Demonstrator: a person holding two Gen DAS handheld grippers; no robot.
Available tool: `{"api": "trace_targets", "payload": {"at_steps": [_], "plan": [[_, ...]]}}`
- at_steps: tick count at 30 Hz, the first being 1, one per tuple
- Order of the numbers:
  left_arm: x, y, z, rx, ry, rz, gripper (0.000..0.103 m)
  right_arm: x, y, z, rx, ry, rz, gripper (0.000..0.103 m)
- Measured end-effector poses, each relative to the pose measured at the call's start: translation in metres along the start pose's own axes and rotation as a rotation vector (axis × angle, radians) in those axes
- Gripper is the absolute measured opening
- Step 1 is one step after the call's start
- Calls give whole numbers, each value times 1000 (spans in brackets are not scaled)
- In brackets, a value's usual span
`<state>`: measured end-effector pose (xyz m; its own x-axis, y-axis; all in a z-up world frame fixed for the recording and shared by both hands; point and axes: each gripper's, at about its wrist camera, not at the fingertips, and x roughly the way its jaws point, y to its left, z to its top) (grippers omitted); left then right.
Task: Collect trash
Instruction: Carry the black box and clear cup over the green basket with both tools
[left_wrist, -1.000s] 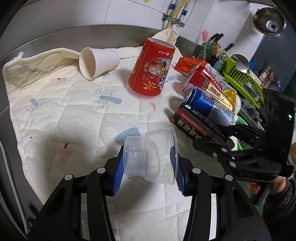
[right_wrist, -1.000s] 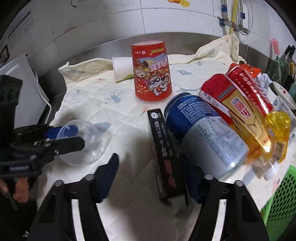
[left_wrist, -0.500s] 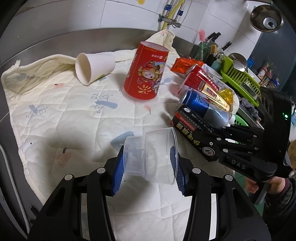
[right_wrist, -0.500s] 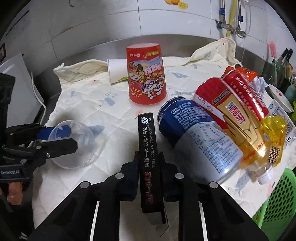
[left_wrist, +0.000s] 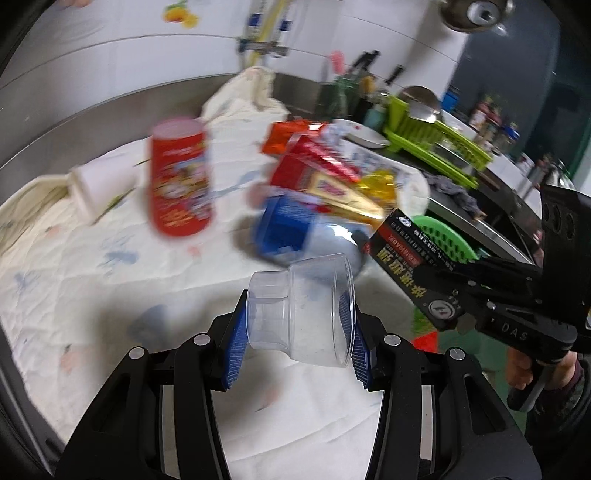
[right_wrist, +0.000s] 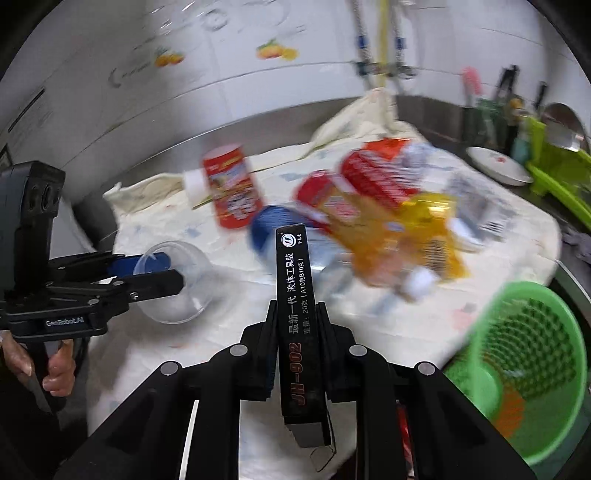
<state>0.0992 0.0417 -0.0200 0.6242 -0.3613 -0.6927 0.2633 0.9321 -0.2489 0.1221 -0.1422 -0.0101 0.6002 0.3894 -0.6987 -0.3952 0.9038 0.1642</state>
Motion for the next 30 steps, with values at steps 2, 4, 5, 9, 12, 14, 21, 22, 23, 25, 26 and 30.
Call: {"api": "trace_targets", "payload": {"at_steps": [2, 4, 5, 9, 12, 14, 21, 22, 23, 25, 26, 30], "plan": [[7, -19, 6, 34, 5, -28, 47, -12, -19, -7, 21, -7, -33, 19], [13, -32, 8, 53, 10, -51, 47, -21, -37, -12, 42, -13, -71, 19], [18, -41, 11, 64, 15, -64, 47, -24, -44, -14, 54, -14, -86, 19], [33, -73, 19, 113, 28, -115, 47, -37, -90, -26, 123, -11, -171, 19], [48, -100, 27, 148, 44, -164, 47, -41, -121, -37, 158, 3, -237, 19], [61, -120, 33, 171, 59, -200, 47, -42, -139, -44, 184, 14, -269, 19], [109, -180, 46, 245, 112, -270, 47, -33, -200, -69, 287, 58, -343, 19], [117, -187, 47, 249, 123, -273, 47, -30, -208, -72, 302, 65, -349, 19], [127, -194, 48, 255, 138, -277, 47, -28, -214, -74, 314, 70, -354, 19], [141, -205, 49, 267, 157, -281, 47, -24, -228, -80, 342, 79, -360, 19], [151, -211, 49, 275, 169, -278, 47, -22, -236, -84, 360, 82, -363, 19], [183, -228, 49, 286, 212, -282, 47, -15, -253, -93, 399, 94, -369, 19]]}}
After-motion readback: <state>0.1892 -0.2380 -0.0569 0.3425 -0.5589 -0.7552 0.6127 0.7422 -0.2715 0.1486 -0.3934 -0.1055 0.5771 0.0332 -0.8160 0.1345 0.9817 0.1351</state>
